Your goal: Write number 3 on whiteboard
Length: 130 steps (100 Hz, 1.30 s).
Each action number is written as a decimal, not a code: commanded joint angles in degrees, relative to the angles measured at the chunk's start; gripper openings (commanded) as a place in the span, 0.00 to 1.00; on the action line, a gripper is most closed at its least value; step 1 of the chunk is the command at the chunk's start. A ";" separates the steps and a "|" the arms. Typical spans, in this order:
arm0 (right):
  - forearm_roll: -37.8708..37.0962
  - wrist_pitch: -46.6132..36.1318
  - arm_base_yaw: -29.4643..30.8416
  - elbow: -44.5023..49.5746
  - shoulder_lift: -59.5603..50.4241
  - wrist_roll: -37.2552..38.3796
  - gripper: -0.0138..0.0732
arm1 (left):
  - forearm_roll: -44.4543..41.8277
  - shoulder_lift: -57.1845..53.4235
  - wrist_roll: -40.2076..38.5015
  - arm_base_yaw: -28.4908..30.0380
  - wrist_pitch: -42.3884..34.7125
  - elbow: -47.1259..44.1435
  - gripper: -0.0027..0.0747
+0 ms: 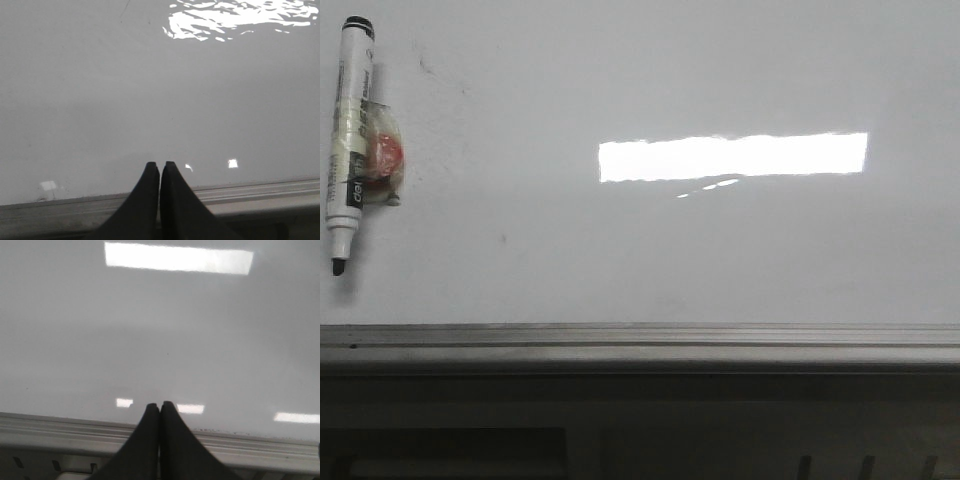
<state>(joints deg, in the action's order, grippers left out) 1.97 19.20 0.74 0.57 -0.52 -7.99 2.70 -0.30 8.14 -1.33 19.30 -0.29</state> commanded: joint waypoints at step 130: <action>-3.39 -1.01 0.34 1.45 -1.01 -0.08 0.08 | 0.05 -1.44 -0.43 0.15 -3.02 -1.95 0.01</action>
<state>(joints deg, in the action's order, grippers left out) 1.42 19.20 0.74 0.57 -0.52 -7.99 2.70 -0.30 8.14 -1.33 19.30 -0.29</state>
